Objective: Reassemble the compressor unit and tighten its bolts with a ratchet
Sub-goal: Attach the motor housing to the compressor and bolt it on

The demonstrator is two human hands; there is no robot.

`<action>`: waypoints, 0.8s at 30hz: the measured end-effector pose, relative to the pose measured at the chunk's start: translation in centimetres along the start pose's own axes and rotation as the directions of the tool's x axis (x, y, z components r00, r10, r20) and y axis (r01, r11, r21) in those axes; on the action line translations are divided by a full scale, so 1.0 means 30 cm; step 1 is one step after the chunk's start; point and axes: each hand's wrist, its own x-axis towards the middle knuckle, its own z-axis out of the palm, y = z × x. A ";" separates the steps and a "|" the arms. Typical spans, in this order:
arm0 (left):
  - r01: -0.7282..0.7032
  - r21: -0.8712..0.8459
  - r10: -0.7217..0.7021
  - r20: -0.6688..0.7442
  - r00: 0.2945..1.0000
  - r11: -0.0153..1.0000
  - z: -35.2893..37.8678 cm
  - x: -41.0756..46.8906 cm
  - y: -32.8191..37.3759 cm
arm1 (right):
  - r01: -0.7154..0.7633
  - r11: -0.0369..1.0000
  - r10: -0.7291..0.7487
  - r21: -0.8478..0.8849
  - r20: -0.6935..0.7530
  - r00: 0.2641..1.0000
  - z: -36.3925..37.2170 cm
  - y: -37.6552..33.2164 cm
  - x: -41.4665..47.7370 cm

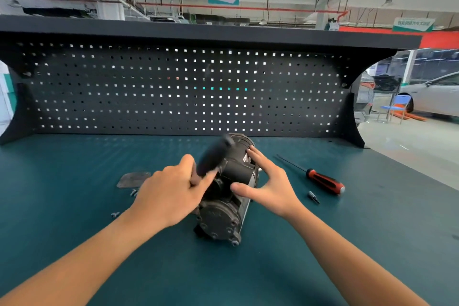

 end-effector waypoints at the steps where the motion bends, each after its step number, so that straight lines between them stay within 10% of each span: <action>1: 0.037 -0.177 -0.031 0.040 0.999 0.984 -0.003 0.001 0.012 | -0.002 1.000 0.002 0.001 0.007 1.000 -0.010 0.002 0.003; 4: 0.256 -0.656 -0.117 0.249 0.961 0.710 -0.009 0.007 0.048 | -0.012 0.999 0.011 0.033 0.036 0.999 -0.029 0.010 0.006; 8: 0.559 -0.791 -0.147 0.601 0.785 -0.248 -0.019 0.008 0.048 | -0.019 0.996 0.013 0.086 0.067 0.998 -0.031 0.014 0.004; 10: 0.521 -0.681 -0.086 0.645 0.759 -0.515 -0.032 0.009 0.049 | -0.025 0.994 0.016 0.109 0.082 0.997 -0.034 0.018 0.004; 13: 0.559 -0.805 -0.119 0.586 0.802 -0.199 -0.037 0.011 0.048 | -0.030 0.994 0.018 0.109 0.113 0.993 -0.042 0.027 0.002; 15: 0.404 -0.787 -0.122 0.395 0.910 0.466 -0.046 0.006 0.054 | -0.022 0.996 0.010 0.092 0.123 0.992 -0.042 0.028 0.004; 17: -0.056 -0.271 0.123 0.239 0.963 0.961 -0.041 0.000 0.056 | -0.013 0.996 0.003 0.084 0.109 0.994 -0.039 0.030 0.009; 20: -0.430 0.342 0.383 0.200 0.902 0.835 0.000 0.008 0.051 | -0.002 0.999 -0.002 0.048 0.092 0.996 -0.041 0.031 0.012; 24: -0.428 0.327 0.397 0.158 0.904 0.843 0.013 0.007 0.044 | 0.056 0.998 -0.052 -0.041 0.094 0.994 -0.054 0.010 -0.004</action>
